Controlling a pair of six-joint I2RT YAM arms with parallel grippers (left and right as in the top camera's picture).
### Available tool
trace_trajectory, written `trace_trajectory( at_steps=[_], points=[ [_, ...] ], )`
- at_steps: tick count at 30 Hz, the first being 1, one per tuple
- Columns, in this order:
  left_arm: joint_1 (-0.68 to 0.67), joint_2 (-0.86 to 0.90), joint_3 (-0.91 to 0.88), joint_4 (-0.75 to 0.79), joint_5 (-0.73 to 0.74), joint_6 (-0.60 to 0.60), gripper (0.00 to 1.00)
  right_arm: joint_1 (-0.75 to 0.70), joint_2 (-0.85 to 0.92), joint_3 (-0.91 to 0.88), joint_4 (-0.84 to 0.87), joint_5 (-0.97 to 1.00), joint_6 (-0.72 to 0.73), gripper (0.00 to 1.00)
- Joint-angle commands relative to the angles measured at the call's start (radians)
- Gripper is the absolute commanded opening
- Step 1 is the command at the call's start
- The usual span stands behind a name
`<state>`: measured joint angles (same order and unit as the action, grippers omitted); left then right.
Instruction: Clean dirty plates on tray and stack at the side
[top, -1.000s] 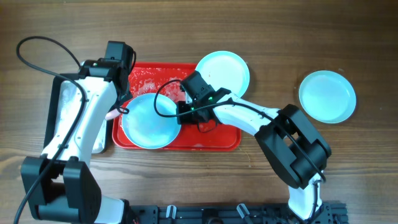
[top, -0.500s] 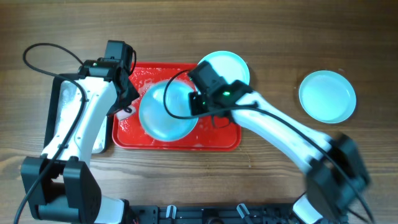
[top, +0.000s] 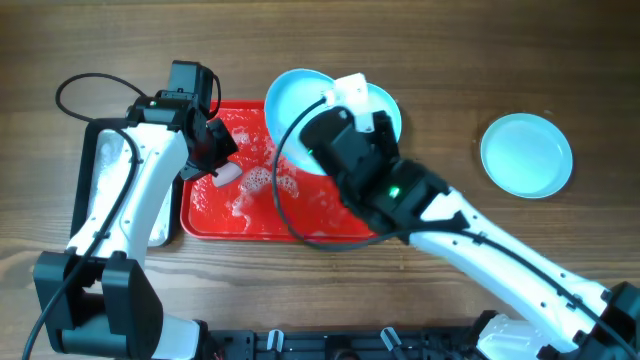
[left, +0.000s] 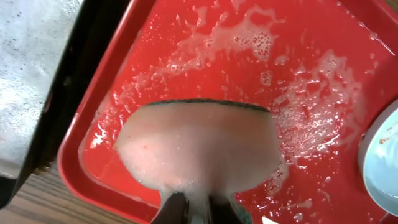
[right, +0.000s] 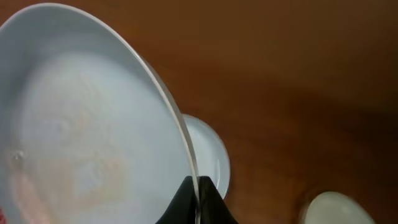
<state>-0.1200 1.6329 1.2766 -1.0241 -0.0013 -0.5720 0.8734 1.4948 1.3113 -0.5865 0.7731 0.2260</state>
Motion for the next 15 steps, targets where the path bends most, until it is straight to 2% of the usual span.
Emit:
trace_trajectory(
  at_steps=[1,6,10,15],
  points=[
    [-0.002,-0.014,0.012,0.01,0.054,0.049,0.04,0.073,0.013,0.014,0.08,0.255,-0.166,0.04],
    [-0.003,-0.006,0.012,0.016,0.069,0.05,0.04,0.129,0.066,0.014,0.183,0.429,-0.317,0.04],
    [-0.002,0.01,0.012,0.026,0.102,0.069,0.04,0.157,0.136,0.014,0.213,0.467,-0.331,0.04],
    [-0.003,0.027,0.012,0.026,0.102,0.069,0.04,0.194,0.213,0.014,0.314,0.673,-0.385,0.04]
  ],
)
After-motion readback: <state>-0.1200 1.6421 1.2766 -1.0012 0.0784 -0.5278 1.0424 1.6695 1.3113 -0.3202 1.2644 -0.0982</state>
